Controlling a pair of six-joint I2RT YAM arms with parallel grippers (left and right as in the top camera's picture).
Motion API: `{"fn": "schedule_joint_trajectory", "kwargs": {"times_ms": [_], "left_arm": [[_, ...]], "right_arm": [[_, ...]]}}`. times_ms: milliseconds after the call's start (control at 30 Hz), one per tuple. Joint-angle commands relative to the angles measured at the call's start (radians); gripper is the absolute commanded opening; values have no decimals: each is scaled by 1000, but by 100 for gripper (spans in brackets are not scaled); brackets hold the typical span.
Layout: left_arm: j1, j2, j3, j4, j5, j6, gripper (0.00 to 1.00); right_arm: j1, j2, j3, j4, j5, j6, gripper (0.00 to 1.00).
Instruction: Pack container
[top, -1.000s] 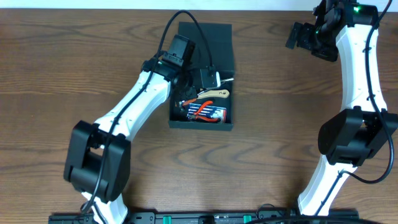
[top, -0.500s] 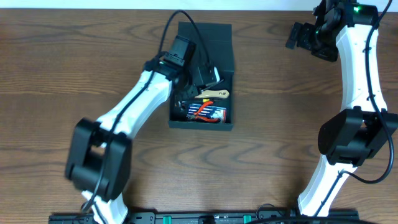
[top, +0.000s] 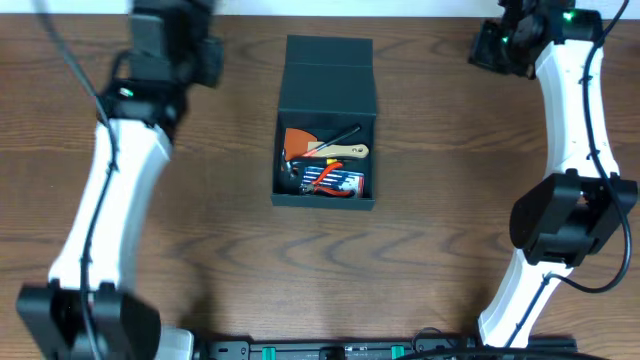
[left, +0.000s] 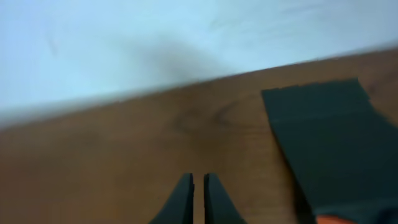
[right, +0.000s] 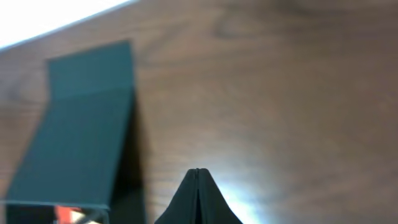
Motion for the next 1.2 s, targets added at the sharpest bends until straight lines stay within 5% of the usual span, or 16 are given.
{"fn": "schedule_joint_trajectory", "kwargs": {"times_ms": [0,200,633,1167], "left_arm": [[84,107,-14,40,312,-335,6],[133,291,-14,206,565,-523,6],[133,590,-14,277,655,-665,6],[23,699,-14,402,716,-743,6]], "right_arm": [[29,62,-60,82,-200,-3,1],[51,168,-120,267,-411,7,1],[97,377,-120,339,-536,13,1],[175,398,-120,441,-537,13,1]]}}
